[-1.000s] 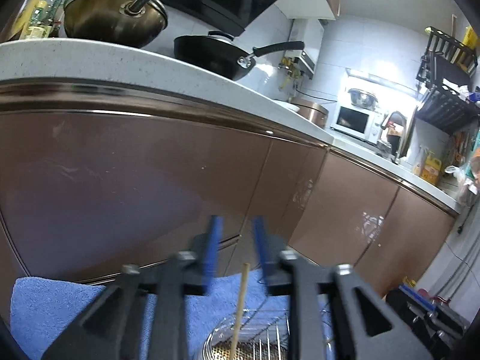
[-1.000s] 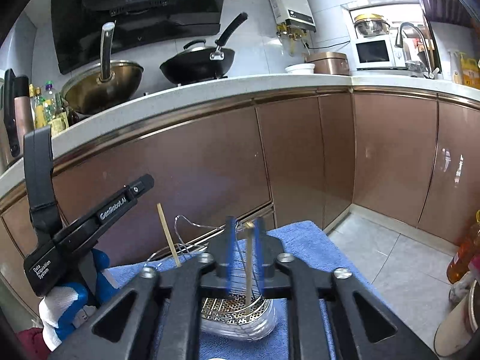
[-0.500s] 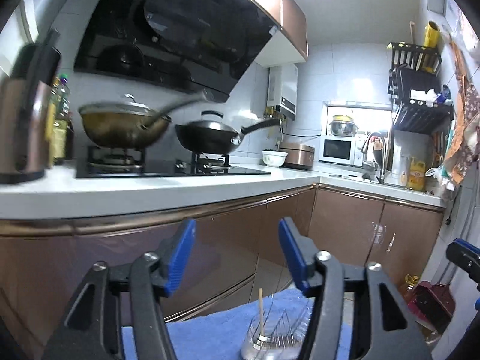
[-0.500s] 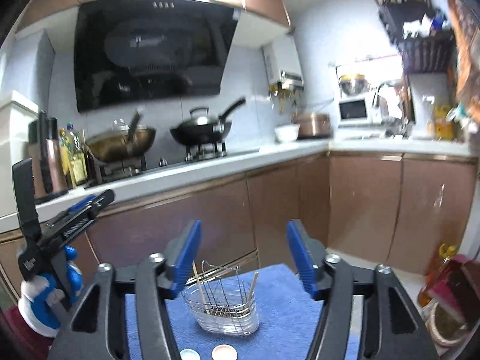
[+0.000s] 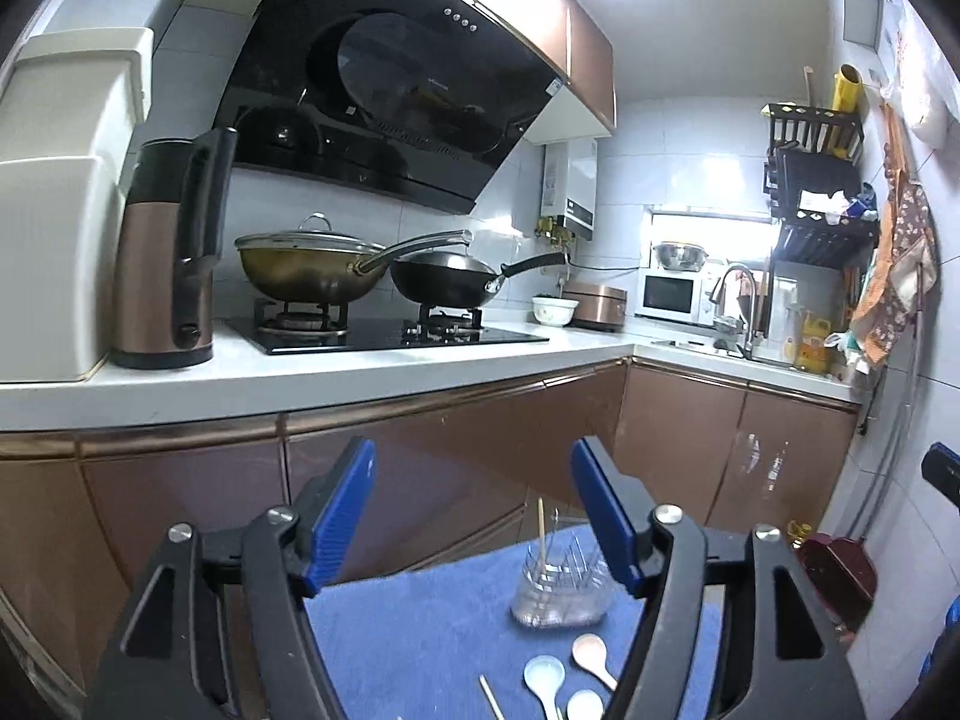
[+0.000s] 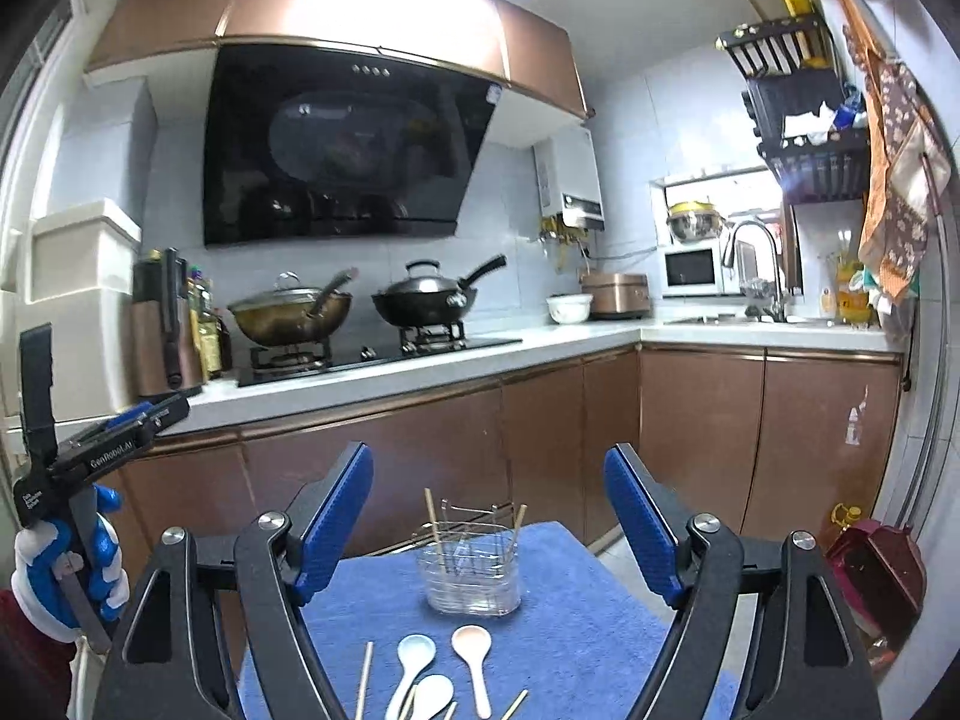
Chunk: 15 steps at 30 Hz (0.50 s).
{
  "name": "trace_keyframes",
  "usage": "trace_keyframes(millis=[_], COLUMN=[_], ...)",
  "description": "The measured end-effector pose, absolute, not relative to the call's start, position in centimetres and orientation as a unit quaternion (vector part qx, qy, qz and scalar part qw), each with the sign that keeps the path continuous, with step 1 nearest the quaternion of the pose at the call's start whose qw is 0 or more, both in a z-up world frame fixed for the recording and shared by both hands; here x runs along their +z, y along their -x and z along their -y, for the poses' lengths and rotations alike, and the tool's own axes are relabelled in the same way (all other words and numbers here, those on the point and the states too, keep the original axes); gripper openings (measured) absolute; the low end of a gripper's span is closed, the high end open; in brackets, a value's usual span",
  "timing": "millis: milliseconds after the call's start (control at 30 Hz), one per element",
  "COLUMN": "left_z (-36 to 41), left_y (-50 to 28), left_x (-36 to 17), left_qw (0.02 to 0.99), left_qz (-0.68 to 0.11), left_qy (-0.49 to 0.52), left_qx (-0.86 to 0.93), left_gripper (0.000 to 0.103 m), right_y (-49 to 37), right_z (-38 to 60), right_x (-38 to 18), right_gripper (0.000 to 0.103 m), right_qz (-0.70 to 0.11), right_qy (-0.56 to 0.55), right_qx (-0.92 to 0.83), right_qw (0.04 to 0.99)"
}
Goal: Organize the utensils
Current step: 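Raise both open tools away from the holder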
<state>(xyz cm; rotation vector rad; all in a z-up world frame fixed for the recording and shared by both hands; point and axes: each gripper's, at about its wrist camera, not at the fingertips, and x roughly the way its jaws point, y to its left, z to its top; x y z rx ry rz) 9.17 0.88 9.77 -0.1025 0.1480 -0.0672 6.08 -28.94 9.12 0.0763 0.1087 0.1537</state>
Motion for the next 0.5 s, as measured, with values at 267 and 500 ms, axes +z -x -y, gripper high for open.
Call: trace_keyframes(millis=[267,500], left_z=[-2.0,-2.0], left_y=[-6.3,-7.1], left_x=[8.0,5.7], left_qw=[0.991,0.984], left_qz=[-0.108,-0.145], left_qy=[0.069,0.079], left_qx=[-0.045,-0.060], left_gripper=[0.066,0.066], right_y=[-2.6,-2.2], right_z=[28.4,29.4], right_x=[9.5,8.4], right_gripper=[0.079,0.079], right_qz=[-0.042,-0.053], right_qy=[-0.037,-0.049], right_qx=[0.091,0.085], right_qw=[0.994,0.994])
